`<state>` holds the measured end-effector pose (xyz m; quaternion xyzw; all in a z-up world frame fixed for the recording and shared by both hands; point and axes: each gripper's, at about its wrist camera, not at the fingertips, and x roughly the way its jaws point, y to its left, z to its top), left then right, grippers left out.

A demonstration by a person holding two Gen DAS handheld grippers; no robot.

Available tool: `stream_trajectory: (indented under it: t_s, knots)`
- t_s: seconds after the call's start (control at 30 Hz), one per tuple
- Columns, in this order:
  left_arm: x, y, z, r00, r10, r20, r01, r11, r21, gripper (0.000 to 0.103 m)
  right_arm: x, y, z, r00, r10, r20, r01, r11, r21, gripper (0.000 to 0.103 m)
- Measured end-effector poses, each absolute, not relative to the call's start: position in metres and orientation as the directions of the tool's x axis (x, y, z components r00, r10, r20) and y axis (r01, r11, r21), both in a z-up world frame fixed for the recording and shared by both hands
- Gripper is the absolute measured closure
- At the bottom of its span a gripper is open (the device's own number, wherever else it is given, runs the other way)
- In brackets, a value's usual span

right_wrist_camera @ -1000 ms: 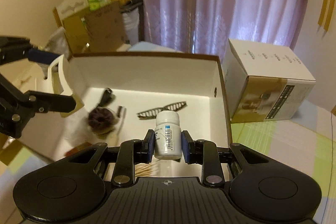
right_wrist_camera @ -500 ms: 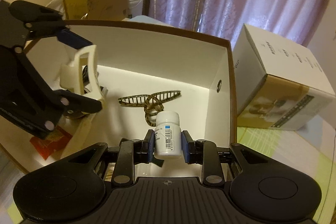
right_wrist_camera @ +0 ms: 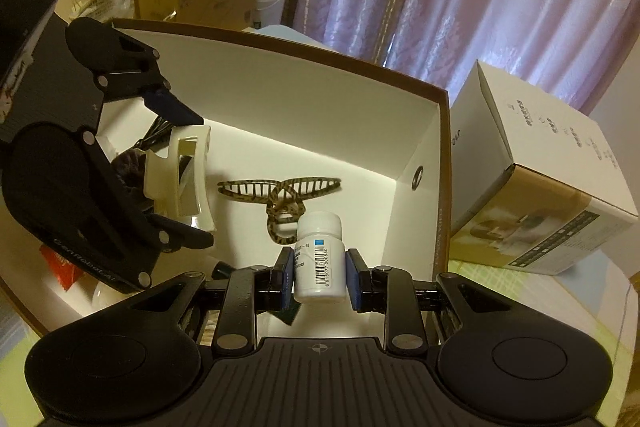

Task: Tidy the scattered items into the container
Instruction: 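Carry the hair clip with the left tool while the right tool carries the pill bottle into the box, then lower the hair clip with the left tool while the right tool lowers the pill bottle into the box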

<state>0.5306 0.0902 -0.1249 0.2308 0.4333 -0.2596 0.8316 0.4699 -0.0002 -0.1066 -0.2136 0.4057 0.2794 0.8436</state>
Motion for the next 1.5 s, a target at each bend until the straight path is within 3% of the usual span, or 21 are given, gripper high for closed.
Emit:
stream_trajectory:
  t_s: [1.4,1.5]
  knots:
    - [0.517,0.112,-0.112,0.528,-0.189,-0.828,0.572,0.800,0.182,0.014,0.473,-0.004,-0.110,0.547,0.293,-0.784,-0.619,0.772,-0.144,0.079]
    - [0.513,0.113,-0.108,0.534,-0.191,-0.824,0.568,0.803,0.183,0.014,0.472,-0.005,-0.108,0.558,0.294,-0.776,-0.613,0.776,-0.147,0.070]
